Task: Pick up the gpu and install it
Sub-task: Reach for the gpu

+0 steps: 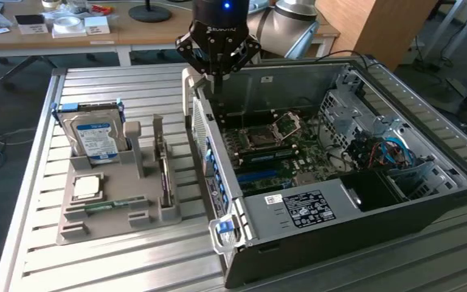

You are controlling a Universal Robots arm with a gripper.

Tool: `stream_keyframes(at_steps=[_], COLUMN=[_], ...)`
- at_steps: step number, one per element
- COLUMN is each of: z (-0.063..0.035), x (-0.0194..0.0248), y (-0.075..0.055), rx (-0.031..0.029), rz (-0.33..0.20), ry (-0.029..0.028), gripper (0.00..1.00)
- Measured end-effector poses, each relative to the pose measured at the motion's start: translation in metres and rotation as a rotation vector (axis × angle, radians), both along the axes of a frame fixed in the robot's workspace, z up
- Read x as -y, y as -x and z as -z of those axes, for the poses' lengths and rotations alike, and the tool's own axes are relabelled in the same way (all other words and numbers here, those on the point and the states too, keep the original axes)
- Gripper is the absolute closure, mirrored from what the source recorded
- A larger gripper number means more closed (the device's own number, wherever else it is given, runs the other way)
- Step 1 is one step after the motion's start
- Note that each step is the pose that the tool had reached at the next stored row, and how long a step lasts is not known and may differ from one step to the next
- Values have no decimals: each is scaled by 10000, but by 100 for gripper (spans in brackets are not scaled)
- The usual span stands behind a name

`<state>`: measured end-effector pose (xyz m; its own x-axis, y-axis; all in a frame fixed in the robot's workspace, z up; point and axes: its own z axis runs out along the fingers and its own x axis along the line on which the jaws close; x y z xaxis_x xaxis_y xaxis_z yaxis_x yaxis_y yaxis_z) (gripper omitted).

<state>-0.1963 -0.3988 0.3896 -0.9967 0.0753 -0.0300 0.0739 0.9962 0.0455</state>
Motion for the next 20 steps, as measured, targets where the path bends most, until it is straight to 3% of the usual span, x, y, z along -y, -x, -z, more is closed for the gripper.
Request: stream_keyframes(at_steps=[13,20], z=[0,0], x=[0,0], y=[1,94], rx=[0,7], rz=[1,0], ry=[-1,0], gripper=[89,89])
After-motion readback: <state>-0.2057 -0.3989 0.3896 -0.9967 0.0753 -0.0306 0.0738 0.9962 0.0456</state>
